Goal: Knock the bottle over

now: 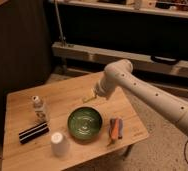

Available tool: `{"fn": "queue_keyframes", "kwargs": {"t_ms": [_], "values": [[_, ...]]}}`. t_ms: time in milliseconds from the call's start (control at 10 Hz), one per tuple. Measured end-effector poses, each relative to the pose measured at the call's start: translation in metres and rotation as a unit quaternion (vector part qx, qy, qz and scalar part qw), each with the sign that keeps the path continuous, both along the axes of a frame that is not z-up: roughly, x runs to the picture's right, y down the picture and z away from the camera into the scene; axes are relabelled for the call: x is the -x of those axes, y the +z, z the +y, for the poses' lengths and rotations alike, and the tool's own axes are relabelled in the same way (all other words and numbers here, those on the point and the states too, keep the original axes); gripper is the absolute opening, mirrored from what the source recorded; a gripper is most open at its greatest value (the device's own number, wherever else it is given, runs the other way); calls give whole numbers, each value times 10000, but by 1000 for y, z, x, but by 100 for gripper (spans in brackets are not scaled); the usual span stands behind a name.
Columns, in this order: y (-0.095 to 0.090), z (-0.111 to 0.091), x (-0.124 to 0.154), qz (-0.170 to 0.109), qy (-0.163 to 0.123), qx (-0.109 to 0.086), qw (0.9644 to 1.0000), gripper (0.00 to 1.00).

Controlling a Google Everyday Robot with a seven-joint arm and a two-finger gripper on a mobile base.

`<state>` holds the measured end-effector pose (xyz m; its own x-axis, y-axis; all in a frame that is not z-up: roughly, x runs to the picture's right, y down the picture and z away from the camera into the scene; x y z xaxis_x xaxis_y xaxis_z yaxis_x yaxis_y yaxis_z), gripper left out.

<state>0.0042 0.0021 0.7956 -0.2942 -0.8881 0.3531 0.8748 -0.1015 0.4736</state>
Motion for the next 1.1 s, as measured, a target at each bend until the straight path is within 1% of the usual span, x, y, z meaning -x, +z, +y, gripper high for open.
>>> {"fn": "queue_keyframes", "kwargs": {"t_ms": [100,200,300,400,500,600,700,800,900,1100], "values": [[8,-28,17,-233,-105,-233,9994,61],[17,-48,29,-461,-187,-439,9978,50],[24,-61,40,-740,-274,-608,9950,38],[24,-67,49,-968,-359,-700,9922,28],[23,-68,53,-1109,-447,-755,9899,20],[16,-64,66,-1341,-644,-873,9850,6],[8,-58,79,-1487,-801,-963,9809,1],[0,-49,93,-1602,-951,-1030,9771,0],[-15,-33,115,-1766,-1180,-1136,9706,0],[-38,-5,151,-1995,-1542,-1246,9596,0]]}}
